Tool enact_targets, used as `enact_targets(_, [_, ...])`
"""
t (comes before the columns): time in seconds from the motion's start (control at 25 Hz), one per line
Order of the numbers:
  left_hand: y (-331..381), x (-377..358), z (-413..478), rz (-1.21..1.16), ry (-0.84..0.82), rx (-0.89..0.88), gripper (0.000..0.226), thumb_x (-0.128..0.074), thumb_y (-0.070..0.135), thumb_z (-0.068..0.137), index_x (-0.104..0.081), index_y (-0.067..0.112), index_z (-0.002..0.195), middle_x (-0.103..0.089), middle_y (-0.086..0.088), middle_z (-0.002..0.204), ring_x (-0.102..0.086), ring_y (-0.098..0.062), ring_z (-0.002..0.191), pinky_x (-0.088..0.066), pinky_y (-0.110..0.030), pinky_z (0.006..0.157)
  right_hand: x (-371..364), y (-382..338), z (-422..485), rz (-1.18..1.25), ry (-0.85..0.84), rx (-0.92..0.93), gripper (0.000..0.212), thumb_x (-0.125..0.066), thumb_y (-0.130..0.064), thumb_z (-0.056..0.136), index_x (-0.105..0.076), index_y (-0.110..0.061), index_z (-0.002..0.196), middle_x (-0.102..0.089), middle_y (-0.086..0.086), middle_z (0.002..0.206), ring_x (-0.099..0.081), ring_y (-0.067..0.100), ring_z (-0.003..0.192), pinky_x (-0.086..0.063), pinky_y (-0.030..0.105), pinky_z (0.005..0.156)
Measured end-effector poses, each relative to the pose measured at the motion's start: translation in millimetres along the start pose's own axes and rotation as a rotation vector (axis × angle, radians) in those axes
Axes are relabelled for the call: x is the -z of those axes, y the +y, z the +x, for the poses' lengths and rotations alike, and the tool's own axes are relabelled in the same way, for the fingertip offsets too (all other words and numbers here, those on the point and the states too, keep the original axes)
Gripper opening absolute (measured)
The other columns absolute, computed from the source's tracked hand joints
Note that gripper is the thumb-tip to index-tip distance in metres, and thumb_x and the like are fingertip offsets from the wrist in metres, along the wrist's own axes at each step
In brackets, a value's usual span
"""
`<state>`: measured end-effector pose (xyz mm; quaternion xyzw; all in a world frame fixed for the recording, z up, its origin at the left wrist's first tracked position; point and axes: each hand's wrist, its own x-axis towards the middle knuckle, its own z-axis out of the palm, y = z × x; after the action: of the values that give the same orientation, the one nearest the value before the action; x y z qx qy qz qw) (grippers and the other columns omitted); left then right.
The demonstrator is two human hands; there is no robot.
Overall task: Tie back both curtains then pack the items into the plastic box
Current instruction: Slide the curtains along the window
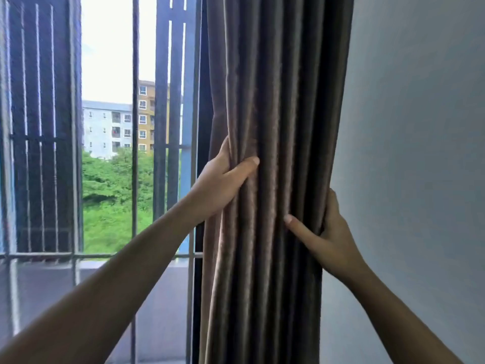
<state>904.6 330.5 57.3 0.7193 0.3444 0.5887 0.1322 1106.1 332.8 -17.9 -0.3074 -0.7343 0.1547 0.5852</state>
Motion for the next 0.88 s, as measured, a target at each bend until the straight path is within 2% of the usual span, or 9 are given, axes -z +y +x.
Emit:
enact_targets(0.16, [-8,26,-62,0.176,0.151,0.064,0.046,-0.056,0.029,0.090,-0.043,0.032,0.134,-0.062,0.025,0.096,-0.060,0.010,0.086,-0.043,-0.010,0.078,-26,2,-23,-0.042,-0.039,-0.062,0.083,-0.068,-0.047,0.073,-0.024,-0.031,0.141,-0.048,-0.022,0.125,-0.054,-0.009,0.106,-0.044,0.014,0.089])
enact_targets(0.28, [-23,52,-96,0.264,0.245,0.167,0.061,-0.066,0.038,0.083,-0.040,0.030,0.137,-0.066,0.012,0.111,-0.063,-0.006,0.098,-0.046,-0.022,0.087,-40,2,-31,0.033,-0.085,-0.091,0.090,-0.071,-0.049,0.070,-0.020,-0.034,0.142,-0.041,-0.035,0.122,-0.051,-0.018,0.105,-0.046,0.006,0.080])
enact_targets(0.4, [-39,80,-117,0.033,0.204,0.288,0.076,-0.075,0.044,0.067,-0.043,0.030,0.135,-0.066,0.009,0.117,-0.065,-0.009,0.102,-0.050,-0.033,0.094,-53,3,-29,0.171,-0.094,-0.142,0.103,-0.071,-0.055,0.059,-0.015,-0.036,0.143,-0.039,-0.037,0.120,-0.051,-0.021,0.102,-0.049,0.008,0.077])
enact_targets(0.52, [-47,81,-134,-0.068,0.052,0.356,0.040,-0.069,0.022,0.073,-0.061,0.027,0.112,-0.072,0.007,0.101,-0.068,-0.009,0.092,-0.053,-0.032,0.085,-69,0,-33,0.211,-0.191,-0.147,0.103,-0.073,-0.052,0.056,-0.020,-0.032,0.142,-0.046,-0.017,0.130,-0.055,-0.006,0.109,-0.052,0.017,0.082])
enact_targets(0.6, [-46,77,-136,-0.062,0.082,0.365,0.022,-0.064,0.014,0.077,-0.064,0.025,0.097,-0.071,0.005,0.089,-0.068,-0.012,0.083,-0.052,-0.031,0.080,-74,-1,-35,0.209,-0.241,-0.137,0.099,-0.071,-0.050,0.057,-0.023,-0.030,0.141,-0.049,-0.013,0.128,-0.057,-0.002,0.109,-0.054,0.018,0.082])
enact_targets(0.68, [-46,78,-135,0.035,0.149,0.370,0.018,-0.060,0.015,0.080,-0.064,0.023,0.096,-0.070,0.000,0.089,-0.067,-0.019,0.085,-0.053,-0.036,0.083,-73,-1,-35,0.184,-0.241,-0.164,0.097,-0.070,-0.053,0.059,-0.025,-0.029,0.141,-0.050,-0.013,0.129,-0.057,0.001,0.110,-0.053,0.029,0.092])
enact_targets(0.76, [-47,76,-139,0.205,0.138,0.325,0.022,-0.057,0.011,0.086,-0.060,0.019,0.107,-0.068,0.001,0.092,-0.065,-0.018,0.085,-0.052,-0.033,0.081,-72,-1,-42,0.086,-0.123,-0.191,0.096,-0.070,-0.054,0.064,-0.024,-0.028,0.144,-0.048,-0.014,0.133,-0.052,0.000,0.116,-0.047,0.040,0.101])
enact_targets(0.8, [-48,73,-142,0.293,0.132,0.289,0.026,-0.055,0.010,0.089,-0.057,0.017,0.114,-0.067,0.001,0.093,-0.064,-0.016,0.083,-0.051,-0.029,0.079,-72,-5,-46,-0.017,0.008,-0.166,0.096,-0.071,-0.050,0.068,-0.020,-0.025,0.146,-0.043,-0.012,0.139,-0.046,0.002,0.124,-0.042,0.041,0.106])
enact_targets(0.88, [-51,66,-150,0.387,0.170,0.230,0.030,-0.052,0.012,0.092,-0.053,0.013,0.123,-0.064,0.002,0.092,-0.060,-0.009,0.075,-0.049,-0.014,0.071,-77,-21,-57,-0.226,0.273,0.016,0.092,-0.071,-0.037,0.076,-0.019,-0.014,0.147,-0.030,0.000,0.151,-0.031,0.013,0.137,-0.029,0.037,0.115])
